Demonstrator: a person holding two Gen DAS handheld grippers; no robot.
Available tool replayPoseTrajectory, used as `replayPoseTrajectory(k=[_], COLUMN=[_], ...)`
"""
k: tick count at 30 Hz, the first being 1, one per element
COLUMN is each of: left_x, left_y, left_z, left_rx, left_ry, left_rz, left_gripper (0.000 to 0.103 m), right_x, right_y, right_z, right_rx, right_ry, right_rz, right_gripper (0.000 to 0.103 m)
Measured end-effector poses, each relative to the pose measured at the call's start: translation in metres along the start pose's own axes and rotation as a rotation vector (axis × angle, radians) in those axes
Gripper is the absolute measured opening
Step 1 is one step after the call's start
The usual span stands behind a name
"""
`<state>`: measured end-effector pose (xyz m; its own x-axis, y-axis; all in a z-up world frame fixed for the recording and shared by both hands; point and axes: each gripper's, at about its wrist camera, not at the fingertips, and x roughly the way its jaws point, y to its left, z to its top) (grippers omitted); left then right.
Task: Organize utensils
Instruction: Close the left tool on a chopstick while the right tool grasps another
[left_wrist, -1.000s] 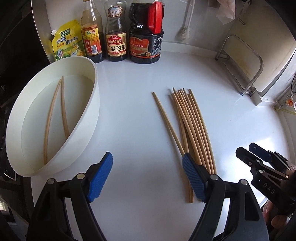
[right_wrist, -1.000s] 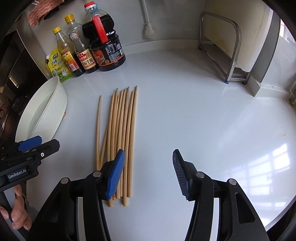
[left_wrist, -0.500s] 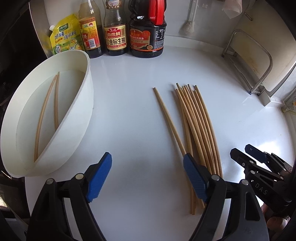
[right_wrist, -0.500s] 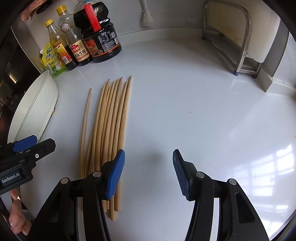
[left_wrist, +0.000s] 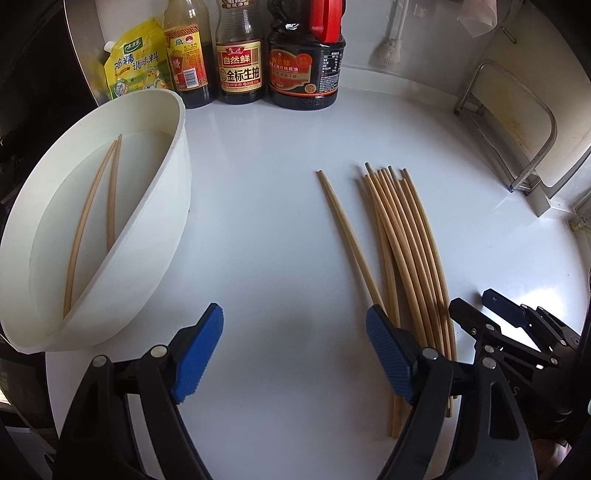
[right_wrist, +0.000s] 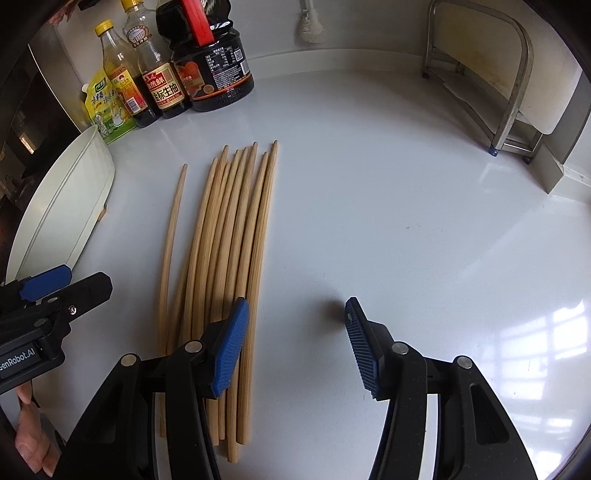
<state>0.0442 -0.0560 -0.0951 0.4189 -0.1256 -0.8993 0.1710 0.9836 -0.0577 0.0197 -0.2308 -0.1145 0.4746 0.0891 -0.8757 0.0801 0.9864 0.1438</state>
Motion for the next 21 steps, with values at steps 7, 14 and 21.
replayPoseTrajectory(k=[7,14,21], left_x=[0.002,0.002,0.011], left_y=[-0.004,-0.014,-0.028], left_z=[0.0,-0.001,0.0], left_rx=[-0.001,0.013,0.036], left_ry=[0.002,-0.008,-0.014], left_rz=[-0.002,-0.009,0.0], left_gripper=[0.078,0.08,0.08], right_x=[0.0,-0.003,-0.004], right_y=[0.008,-0.002,-0.013], right_z=[-0.003,-0.001,-0.003], right_rx=[-0.051,-0.044,-0.035], right_ry=[-0.001,-0.009,-0.016], right_rz=[-0.038,-0.047,-0.055], right_gripper=[0.052,0.052,0.052])
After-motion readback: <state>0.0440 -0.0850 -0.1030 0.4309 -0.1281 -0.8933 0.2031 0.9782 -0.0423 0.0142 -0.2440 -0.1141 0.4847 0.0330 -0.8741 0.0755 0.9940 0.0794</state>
